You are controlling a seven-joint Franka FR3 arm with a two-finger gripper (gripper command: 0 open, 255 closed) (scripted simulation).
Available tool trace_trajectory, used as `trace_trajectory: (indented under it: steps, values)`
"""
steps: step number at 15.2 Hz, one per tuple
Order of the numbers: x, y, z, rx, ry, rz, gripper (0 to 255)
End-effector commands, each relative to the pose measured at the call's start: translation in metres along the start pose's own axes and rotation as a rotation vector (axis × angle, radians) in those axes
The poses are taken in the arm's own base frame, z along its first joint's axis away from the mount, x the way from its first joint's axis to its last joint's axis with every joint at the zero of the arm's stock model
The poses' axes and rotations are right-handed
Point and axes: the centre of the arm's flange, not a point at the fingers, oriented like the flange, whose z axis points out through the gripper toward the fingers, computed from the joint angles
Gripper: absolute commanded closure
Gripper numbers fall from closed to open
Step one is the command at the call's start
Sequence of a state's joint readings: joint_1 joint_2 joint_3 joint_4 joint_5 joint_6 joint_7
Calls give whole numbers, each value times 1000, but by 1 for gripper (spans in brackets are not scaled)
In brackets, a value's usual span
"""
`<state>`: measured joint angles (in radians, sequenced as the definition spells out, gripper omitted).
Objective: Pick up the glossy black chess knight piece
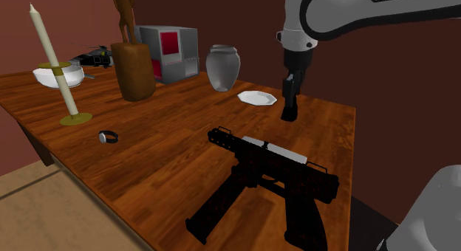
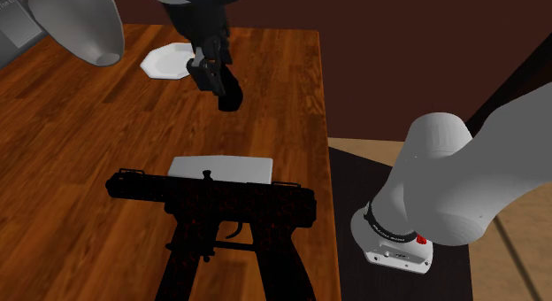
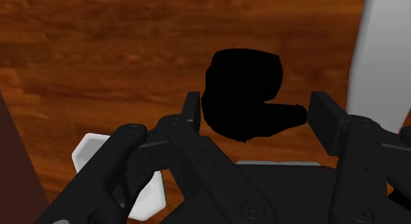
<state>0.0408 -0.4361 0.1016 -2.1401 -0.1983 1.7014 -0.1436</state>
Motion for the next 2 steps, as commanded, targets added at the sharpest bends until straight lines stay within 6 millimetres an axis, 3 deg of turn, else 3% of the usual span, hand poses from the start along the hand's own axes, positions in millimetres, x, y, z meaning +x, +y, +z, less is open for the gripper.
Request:
trace_trajectory:
  steps: [1, 2]
  values:
    - [-1, 1, -7, 0, 0, 0, 255]
    - [-1, 1, -7, 0, 0, 0, 255]
